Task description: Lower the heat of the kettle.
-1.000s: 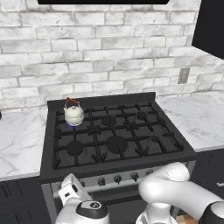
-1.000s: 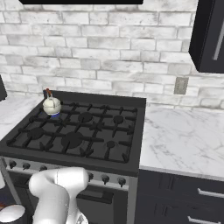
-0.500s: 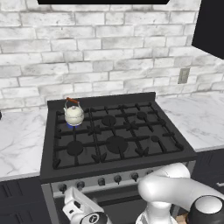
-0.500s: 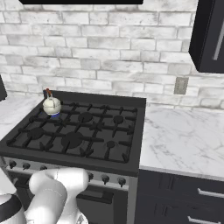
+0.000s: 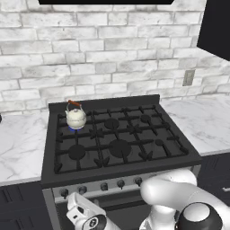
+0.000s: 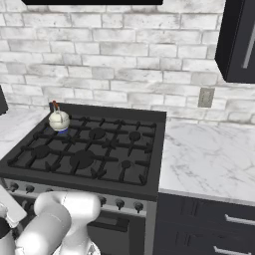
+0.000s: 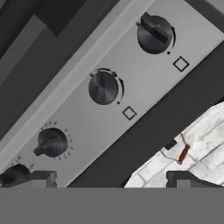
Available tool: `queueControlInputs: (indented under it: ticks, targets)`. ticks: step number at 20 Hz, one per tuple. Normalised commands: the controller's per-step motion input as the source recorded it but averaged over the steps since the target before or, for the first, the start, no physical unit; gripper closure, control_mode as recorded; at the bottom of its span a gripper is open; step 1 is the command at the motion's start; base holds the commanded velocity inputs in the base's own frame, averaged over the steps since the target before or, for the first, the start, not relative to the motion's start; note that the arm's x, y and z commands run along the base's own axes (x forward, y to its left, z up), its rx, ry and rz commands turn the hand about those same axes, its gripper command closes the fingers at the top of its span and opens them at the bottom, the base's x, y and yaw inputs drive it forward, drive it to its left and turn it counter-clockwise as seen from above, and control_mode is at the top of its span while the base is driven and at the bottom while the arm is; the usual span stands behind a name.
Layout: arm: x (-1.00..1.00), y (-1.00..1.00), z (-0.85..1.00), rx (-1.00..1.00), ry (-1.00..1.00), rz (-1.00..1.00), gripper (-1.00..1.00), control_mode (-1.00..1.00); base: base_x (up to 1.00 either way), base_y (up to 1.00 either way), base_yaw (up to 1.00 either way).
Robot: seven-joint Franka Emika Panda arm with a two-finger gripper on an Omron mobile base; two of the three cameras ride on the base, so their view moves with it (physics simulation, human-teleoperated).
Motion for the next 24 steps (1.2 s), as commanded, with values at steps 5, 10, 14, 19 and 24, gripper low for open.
queueControlInputs:
  ticks: [5, 10, 14, 19, 24]
  targets:
    - [0.16, 0.02, -0.22, 0.00, -0.06, 0.06, -1.00, -1.00, 0.00, 0.00, 0.00]
    - [0.02, 0.11, -0.18, 0.00, -0.12, 0.05, -1.00, -1.00, 0.00, 0.00, 0.00]
    - [0.05, 0.10, -0.08, 0.00, -0.10, 0.03, -1.00, -1.00, 0.00, 0.00, 0.00]
    - [0.07, 0.01, -0.01, 0.00, -0.04, 0.05, -1.00, -1.00, 0.00, 0.00, 0.00]
    - [0.18, 0.00, 0.00, 0.03, 0.00, 0.04, -1.00, -1.00, 0.00, 0.00, 0.00]
